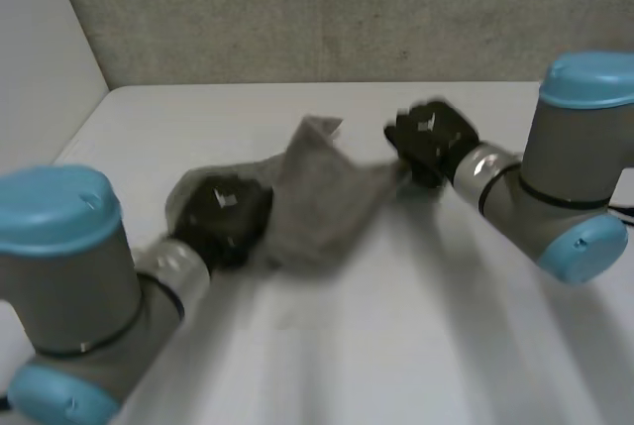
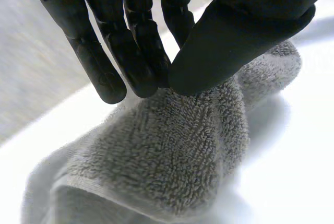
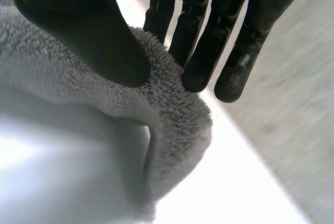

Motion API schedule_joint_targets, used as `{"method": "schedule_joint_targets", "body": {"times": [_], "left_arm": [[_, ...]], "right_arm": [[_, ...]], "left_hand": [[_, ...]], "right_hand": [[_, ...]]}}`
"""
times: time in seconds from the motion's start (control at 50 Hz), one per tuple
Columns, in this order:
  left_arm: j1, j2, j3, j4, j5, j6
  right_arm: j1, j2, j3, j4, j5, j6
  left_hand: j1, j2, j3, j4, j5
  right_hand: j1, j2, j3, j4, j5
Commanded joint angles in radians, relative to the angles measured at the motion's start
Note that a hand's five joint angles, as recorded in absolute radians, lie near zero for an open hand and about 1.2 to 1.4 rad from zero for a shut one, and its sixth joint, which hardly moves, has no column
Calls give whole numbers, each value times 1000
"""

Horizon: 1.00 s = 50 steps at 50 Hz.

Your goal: Fold the towel.

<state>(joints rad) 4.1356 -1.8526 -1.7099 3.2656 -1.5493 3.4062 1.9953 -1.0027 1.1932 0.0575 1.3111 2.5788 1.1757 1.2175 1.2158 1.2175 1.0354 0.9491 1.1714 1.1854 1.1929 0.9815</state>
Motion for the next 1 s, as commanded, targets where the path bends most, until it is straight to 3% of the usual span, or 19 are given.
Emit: {"method": "schedule_joint_targets", "body": {"times": [0.02, 0.16, 0.2, 0.22, 0.24, 0.26, 0.28, 0.32, 0.54, 0.58, 0.7, 0.82, 1.0], "left_arm": [[-58, 3, -54, -128, 3, -2], [-69, 29, -43, -149, 5, -51], [-74, 36, -40, -149, 12, -102], [-74, 36, -40, -149, 12, -102], [-74, 38, -36, -149, 15, -116], [-75, 41, -30, -149, 21, -123], [-75, 41, -30, -149, 21, -123], [-77, 46, -4, -145, 21, -123], [8, 15, 136, -67, 28, -117], [43, -35, 176, -32, 66, -107], [84, -143, 260, -26, 198, -64], [106, -224, 312, -30, 241, -39], [225, -203, 250, -104, 264, 73]], "right_arm": [[-4, 10, 49, 226, 13, -72], [-10, -28, 109, 222, 22, -74], [-19, -31, 120, 223, 14, -66], [-20, -31, 120, 223, 14, -66], [-26, -33, 126, 223, 8, -65], [-29, -33, 132, 225, 10, -63], [-29, -33, 132, 225, 10, -63], [-35, -40, 150, 223, 10, -49], [-127, -138, 269, 141, 5, 150], [-135, -154, 285, 131, 4, 164], [-148, -183, 341, 116, 5, 175], [-148, -186, 384, 113, 4, 175], [-148, -208, 444, 82, 0, 161]], "left_hand": [[221, 179, 180, 179, 186], [151, 109, 110, 109, 116], [-68, -110, -108, -110, -102], [-70, -111, -110, -111, -104], [-293, -335, -334, -335, -328], [-578, -619, -618, -619, -612], [-580, -622, -621, -622, -615], [-739, -780, -779, -780, -773], [-768, -810, -809, -810, -803], [-757, -799, -797, -799, -791], [-742, -784, -782, -784, -776], [-742, -784, -782, -784, -776], [-722, -763, -762, -763, -756]], "right_hand": [[447, 225, 211, 203, 240], [447, 225, 211, 203, 240], [447, 225, 211, 203, 240], [447, 225, 211, 203, 240], [447, 225, 211, 203, 240], [192, -30, -44, -51, -14], [190, -32, -46, -54, -17], [-529, -752, -766, -773, -736], [-600, -822, -836, -844, -807], [-597, -819, -833, -841, -804], [-597, -819, -833, -841, -804], [-597, -819, -833, -841, -804], [-585, -808, -821, -829, -792]]}}
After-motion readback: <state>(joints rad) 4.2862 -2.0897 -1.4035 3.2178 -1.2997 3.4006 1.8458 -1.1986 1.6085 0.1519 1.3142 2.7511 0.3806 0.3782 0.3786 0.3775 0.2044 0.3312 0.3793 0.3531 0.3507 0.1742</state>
